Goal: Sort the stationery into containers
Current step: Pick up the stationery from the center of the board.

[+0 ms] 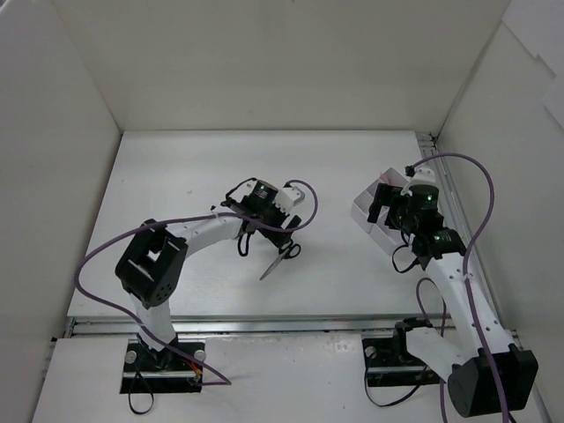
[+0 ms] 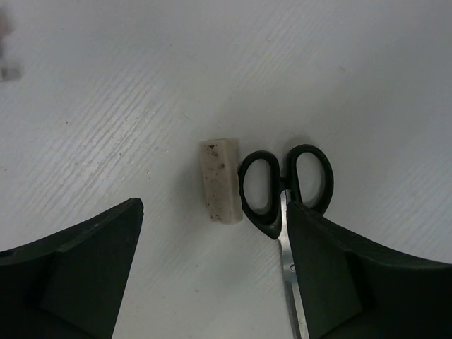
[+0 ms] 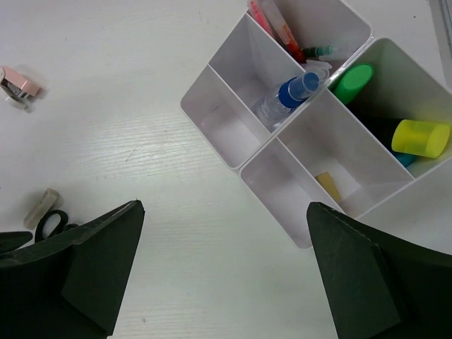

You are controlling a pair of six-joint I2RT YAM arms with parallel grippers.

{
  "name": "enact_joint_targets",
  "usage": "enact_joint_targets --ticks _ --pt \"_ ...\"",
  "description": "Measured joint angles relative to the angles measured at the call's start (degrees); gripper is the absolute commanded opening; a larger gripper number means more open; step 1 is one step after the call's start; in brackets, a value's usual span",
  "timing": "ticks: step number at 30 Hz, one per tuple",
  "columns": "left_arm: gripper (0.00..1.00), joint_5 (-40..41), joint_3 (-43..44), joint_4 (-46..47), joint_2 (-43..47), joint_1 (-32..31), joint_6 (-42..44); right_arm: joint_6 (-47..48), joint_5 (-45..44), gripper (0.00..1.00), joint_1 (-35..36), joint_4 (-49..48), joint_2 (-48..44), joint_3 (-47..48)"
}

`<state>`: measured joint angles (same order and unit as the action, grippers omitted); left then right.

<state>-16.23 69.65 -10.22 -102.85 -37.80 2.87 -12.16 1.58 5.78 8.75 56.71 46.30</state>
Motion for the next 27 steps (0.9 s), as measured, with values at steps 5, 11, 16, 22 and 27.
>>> enact_joint_targets --ticks 5,11,16,22,27 --pt "0.57 1.2 1.6 -0.7 -4.8 0.0 0.2 -0.2 0.0 0.98 0.0 1.7 -2.3 -0.2" --pt "0.26 1.8 2.5 -1.4 -6.5 0.0 0.1 -0.3 0.0 0.98 0.0 2.7 -3.4 -0.4" --pt "0.00 1.6 3.0 -1.4 -6.5 0.0 0.4 -0.3 -0.1 0.98 0.0 3.5 -4.1 -0.8" --pt "0.00 0.6 2.9 -1.3 -6.2 0.0 0.6 -0.2 1.3 0.98 0.0 4.2 -6.0 -0.9" --pt "0.00 -1.0 -1.2 0.6 0.0 0.0 0.5 1.6 8.6 0.98 0.3 4.4 -7.1 -0.9"
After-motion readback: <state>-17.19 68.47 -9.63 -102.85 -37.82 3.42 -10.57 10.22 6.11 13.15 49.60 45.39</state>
